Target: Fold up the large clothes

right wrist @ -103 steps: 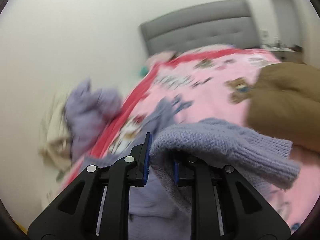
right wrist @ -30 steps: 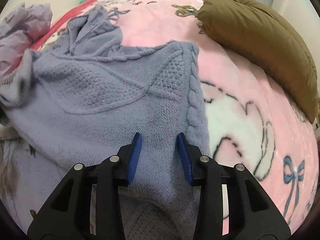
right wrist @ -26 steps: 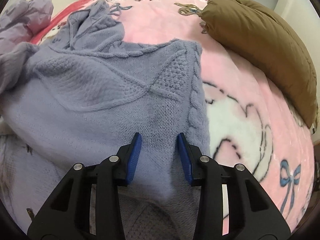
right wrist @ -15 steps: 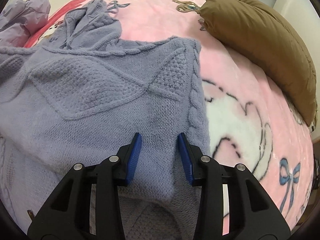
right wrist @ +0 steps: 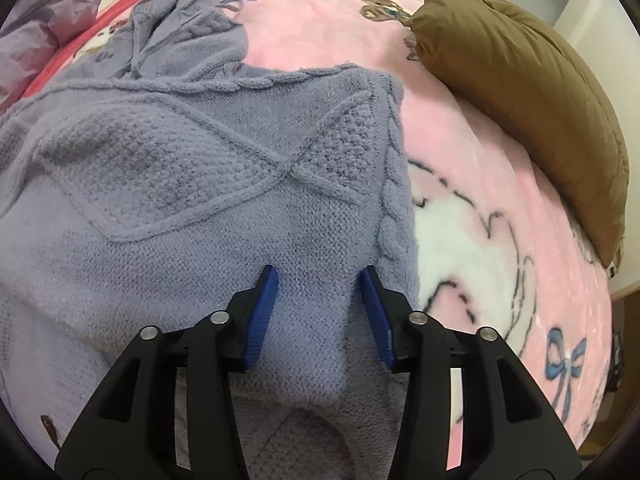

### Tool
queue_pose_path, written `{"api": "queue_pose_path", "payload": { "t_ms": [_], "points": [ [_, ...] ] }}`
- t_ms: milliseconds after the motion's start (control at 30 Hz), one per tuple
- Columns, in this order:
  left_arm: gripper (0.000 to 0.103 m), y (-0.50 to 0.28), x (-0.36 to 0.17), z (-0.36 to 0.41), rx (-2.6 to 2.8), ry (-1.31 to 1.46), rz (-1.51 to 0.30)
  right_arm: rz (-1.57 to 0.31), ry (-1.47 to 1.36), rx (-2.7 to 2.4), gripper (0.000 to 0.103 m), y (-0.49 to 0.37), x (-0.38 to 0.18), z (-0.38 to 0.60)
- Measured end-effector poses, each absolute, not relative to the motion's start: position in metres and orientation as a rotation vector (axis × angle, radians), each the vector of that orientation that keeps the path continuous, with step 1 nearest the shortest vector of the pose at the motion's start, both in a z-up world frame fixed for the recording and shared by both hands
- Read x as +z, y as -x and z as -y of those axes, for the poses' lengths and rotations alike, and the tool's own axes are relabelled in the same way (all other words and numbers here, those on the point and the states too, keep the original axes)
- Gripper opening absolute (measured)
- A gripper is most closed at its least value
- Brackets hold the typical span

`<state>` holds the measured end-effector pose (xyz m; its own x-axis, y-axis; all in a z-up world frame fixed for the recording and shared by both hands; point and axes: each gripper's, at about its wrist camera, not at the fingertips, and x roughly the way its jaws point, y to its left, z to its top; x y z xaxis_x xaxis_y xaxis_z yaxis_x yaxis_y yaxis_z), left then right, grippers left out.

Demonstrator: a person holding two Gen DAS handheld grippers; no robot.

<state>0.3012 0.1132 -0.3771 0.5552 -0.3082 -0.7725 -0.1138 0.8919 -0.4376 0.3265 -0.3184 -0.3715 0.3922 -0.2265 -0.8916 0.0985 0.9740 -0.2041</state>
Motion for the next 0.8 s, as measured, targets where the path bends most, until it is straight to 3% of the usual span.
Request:
{"api": "queue_pose_path", "payload": {
  "t_ms": [67,133,200,267,400,500,600,800],
  "points": [
    [0.021,-0.302,-0.372,-0.111,-0.12,0.419,-0.986,-1.137,0.112,-0.203,0.049,-0.326,-0.365,0.32],
    [0.038,-0.293,-0.359,-0.109,-0.086,0.357,-0.959,-1.104,0.052,-0.157,0.069,-0.322,-0.352,0.323],
    [0.074,-0.279,-0.343,-0.106,-0.024,0.283,-0.908,-1.076,0.043,-0.142,0.077,-0.318,-0.339,0.322],
    [0.083,-0.259,-0.321,-0.101,0.025,0.213,-0.808,-1.073,0.06,-0.132,0.077,-0.318,-0.328,0.319],
    [0.083,-0.255,-0.293,-0.081,-0.061,0.072,-0.754,-0.99,0.035,-0.076,0.076,-0.323,-0.297,0.309],
    [0.087,-0.289,-0.293,-0.053,-0.231,-0.031,-0.788,-0.966,-0.004,-0.011,0.067,-0.341,-0.288,0.301],
    [0.088,-0.327,-0.314,-0.032,-0.326,-0.052,-0.895,-1.006,0.009,-0.006,0.059,-0.366,-0.3,0.296],
    [0.088,-0.358,-0.349,-0.018,-0.333,-0.085,-1.061,-1.112,-0.1,0.013,0.059,-0.395,-0.344,0.302]
  ]
}}
